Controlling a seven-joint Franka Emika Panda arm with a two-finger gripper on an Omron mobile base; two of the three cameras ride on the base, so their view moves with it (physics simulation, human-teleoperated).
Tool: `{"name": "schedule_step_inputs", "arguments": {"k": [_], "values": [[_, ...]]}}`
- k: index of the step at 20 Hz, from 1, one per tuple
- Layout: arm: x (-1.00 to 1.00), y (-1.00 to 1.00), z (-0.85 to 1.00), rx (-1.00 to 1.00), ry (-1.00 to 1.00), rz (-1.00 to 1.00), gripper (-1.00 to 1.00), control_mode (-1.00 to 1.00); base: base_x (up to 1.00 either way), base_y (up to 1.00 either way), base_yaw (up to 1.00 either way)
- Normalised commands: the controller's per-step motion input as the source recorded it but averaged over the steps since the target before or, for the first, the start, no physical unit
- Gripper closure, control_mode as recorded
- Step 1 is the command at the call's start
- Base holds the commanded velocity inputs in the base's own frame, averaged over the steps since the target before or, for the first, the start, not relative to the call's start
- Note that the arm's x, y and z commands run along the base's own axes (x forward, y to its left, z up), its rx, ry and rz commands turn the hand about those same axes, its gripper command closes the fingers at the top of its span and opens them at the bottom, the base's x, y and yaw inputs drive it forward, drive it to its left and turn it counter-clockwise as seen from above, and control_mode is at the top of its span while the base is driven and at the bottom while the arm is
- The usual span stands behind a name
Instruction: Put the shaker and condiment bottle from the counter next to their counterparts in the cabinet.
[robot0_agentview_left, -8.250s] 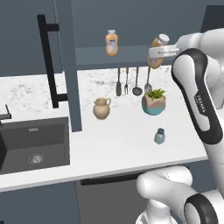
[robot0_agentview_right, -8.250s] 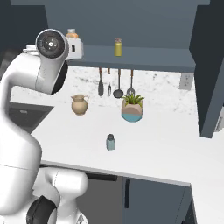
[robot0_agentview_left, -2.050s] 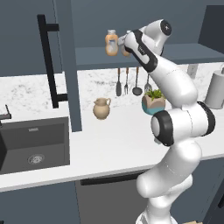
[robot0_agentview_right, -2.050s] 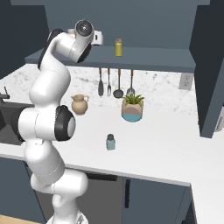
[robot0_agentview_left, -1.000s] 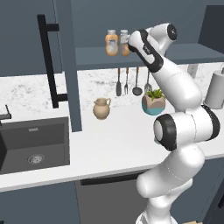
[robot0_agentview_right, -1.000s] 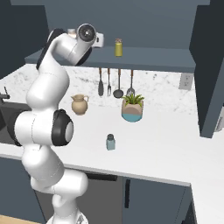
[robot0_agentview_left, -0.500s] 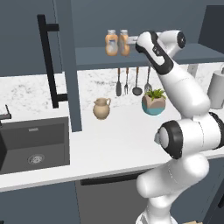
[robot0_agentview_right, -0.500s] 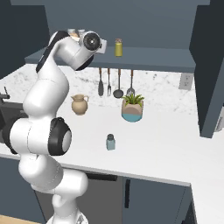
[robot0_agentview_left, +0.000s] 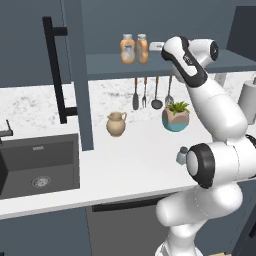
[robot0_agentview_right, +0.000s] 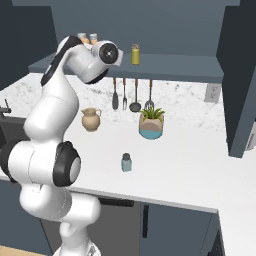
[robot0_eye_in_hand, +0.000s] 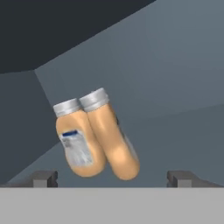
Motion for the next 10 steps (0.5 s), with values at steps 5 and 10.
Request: {"name": "schedule_step_inputs", "arguments": {"k": [5,10], "values": [[-0.20,0.00,0.01,0.05,0.00,0.01,-1.00,-1.00,0.00,0.00,0.00],[-0.29,0.00,0.13,0.02,0.00,0.00,-1.00,-1.00,0.00,0.00,0.00]]}}
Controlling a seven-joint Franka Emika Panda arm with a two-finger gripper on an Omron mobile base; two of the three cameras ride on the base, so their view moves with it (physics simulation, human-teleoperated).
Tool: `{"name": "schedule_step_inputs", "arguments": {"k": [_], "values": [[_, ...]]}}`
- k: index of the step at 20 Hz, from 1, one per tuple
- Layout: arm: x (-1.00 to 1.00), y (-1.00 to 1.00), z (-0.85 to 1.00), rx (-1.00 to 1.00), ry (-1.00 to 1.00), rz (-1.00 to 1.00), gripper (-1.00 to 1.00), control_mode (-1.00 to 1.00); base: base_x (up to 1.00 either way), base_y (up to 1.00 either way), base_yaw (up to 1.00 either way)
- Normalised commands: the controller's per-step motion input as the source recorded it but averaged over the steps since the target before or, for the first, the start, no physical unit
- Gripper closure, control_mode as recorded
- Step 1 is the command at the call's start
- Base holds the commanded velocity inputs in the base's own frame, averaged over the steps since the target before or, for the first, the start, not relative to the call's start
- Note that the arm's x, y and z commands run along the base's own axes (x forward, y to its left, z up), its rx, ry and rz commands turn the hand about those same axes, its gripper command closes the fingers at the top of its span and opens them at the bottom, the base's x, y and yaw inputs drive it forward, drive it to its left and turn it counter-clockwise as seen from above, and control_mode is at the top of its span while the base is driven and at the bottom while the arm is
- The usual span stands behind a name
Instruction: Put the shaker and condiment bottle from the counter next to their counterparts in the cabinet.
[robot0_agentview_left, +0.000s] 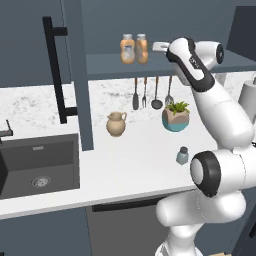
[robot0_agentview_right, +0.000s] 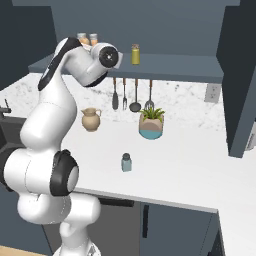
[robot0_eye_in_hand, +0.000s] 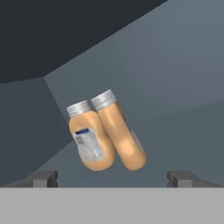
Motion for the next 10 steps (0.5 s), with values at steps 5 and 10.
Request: {"name": "schedule_step_inputs", "arguments": {"k": [5,10], "values": [[-0.44,-0.03,0.36,0.00,-0.04,0.00,-1.00,-1.00,0.00,0.00,0.00],[-0.59,-0.01,0.36,0.00,-0.02,0.00,-1.00,-1.00,0.00,0.00,0.00]]}}
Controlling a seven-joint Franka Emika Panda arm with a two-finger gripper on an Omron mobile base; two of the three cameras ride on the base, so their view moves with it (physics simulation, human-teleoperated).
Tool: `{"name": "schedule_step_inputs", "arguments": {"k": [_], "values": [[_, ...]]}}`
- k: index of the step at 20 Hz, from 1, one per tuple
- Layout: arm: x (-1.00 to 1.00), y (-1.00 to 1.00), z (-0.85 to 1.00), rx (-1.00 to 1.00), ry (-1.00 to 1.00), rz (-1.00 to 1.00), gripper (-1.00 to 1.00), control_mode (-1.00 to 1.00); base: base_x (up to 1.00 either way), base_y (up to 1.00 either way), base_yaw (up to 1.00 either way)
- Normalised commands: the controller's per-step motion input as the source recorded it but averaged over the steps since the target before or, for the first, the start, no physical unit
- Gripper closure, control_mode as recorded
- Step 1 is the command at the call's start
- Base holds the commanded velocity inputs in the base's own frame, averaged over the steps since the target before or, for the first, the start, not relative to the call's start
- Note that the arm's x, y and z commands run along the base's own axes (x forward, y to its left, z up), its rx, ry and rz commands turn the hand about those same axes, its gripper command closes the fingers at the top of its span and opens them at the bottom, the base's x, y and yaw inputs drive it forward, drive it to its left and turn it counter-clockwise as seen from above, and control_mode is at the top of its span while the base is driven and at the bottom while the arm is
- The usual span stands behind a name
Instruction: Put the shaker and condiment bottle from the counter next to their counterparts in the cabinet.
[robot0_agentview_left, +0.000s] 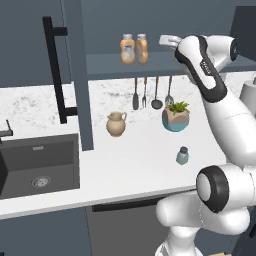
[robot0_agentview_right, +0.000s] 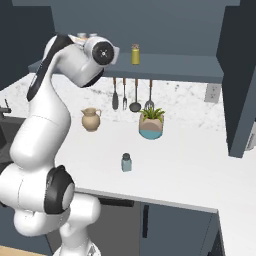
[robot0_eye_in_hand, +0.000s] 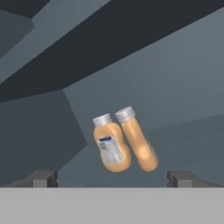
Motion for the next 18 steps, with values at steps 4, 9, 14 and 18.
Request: {"name": "schedule_step_inputs", "arguments": {"k": [4,9,14,18], "values": [[-0.98,-0.01,0.04,0.00,-0.02,-0.05,-1.00,-1.00,0.00,0.00,0.00],[-1.00,-0.02,0.00,0.00,-0.07,-0.08,-1.00,-1.00,0.00,0.00,0.00],[-1.00,-0.01,0.00,0.00,-0.08,-0.11,-1.00,-1.00,0.00,0.00,0.00],[-0.99,0.00,-0.18,0.00,0.00,-0.23,-1.00,-1.00,0.00,0.00,0.00]]}}
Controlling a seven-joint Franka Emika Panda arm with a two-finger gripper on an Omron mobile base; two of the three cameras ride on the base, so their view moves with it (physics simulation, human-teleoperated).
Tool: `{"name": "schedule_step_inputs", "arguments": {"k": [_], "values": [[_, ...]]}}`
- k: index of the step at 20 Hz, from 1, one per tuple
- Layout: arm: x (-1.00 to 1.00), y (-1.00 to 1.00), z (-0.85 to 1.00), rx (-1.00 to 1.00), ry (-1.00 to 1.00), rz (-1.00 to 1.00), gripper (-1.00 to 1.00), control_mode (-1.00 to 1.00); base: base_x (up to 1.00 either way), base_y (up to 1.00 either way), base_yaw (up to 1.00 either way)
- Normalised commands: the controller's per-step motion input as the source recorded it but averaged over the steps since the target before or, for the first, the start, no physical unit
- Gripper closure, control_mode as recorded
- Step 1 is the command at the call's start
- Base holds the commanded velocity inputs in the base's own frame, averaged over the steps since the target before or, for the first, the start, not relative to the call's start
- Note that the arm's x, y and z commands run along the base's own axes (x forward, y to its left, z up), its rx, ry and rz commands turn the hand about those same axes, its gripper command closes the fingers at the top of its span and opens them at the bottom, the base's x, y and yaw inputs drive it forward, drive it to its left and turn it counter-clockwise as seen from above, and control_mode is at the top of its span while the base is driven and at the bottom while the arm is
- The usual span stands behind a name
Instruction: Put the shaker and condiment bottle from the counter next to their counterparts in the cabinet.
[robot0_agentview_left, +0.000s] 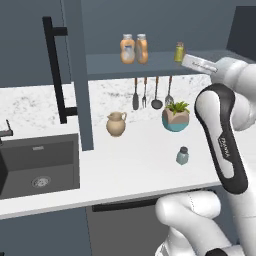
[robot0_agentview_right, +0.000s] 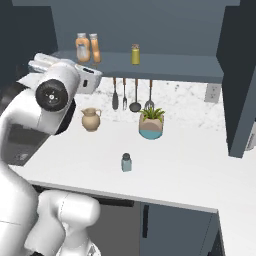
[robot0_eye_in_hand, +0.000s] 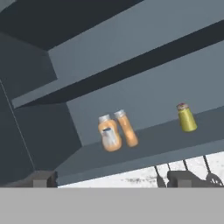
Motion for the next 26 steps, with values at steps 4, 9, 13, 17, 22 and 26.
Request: {"name": "schedule_step_inputs", "arguments": {"k": [4,9,13,17,22,26], "values": [[-1.00,-0.11,-0.72,0.00,-0.05,-0.30,-1.00,-1.00,0.00,0.00,0.00],[-0.87,-0.08,-0.83,-0.02,-0.12,-0.19,-1.00,-1.00,0.00,0.00,0.00],[-0.12,0.00,-0.43,-0.01,0.00,-0.05,-1.00,-1.00,0.00,0.00,0.00],[0.00,0.07,-0.49,-0.03,0.07,-0.10,-1.00,-1.00,0.00,0.00,0.00],[0.00,0.00,-0.82,-0.10,-0.07,-0.20,-1.00,-1.00,0.00,0.00,0.00],[0.00,0.00,-1.00,-0.12,-0.16,-0.25,-1.00,-1.00,0.00,0.00,0.00]]}}
